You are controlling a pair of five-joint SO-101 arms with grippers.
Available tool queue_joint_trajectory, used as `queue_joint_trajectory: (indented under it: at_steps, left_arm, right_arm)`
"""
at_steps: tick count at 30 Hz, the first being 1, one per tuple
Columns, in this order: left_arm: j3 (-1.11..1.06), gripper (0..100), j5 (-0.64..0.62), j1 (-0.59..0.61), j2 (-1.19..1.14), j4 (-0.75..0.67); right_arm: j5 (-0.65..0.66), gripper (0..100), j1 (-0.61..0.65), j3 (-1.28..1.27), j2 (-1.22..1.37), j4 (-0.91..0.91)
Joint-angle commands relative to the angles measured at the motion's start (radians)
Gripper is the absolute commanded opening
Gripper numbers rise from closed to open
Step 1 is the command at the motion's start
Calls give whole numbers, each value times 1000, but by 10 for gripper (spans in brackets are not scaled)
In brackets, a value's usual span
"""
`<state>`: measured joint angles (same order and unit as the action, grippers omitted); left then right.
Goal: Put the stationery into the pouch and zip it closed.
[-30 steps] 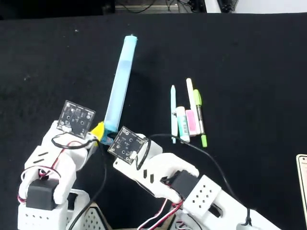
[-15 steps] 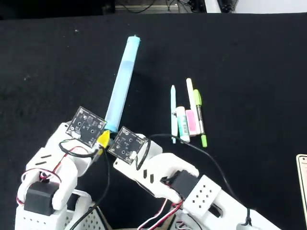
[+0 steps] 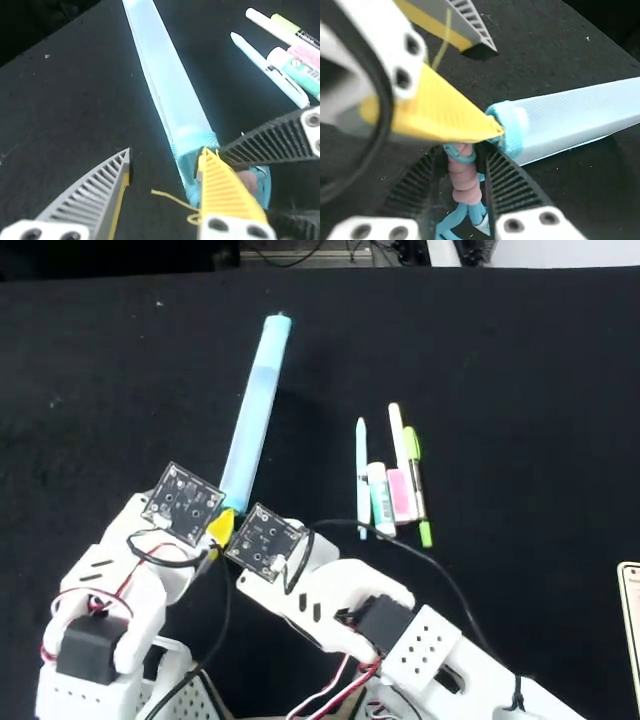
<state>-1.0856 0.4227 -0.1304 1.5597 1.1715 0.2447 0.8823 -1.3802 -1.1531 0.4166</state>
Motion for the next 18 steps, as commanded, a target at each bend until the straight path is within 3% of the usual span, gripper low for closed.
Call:
queue_joint_trajectory:
  at_steps: [1, 9, 18]
  left_arm:
    - [-76, 223, -12, -1, -11, -118]
    - [-85, 187, -15, 8, 0, -129]
    - [-87, 181, -49, 196, 0, -130]
  right_arm:
    - [-8, 11, 17, 5, -13, -20]
    - [-2, 11, 15, 4, -18, -17]
    - [0, 11, -75, 12, -19, -17]
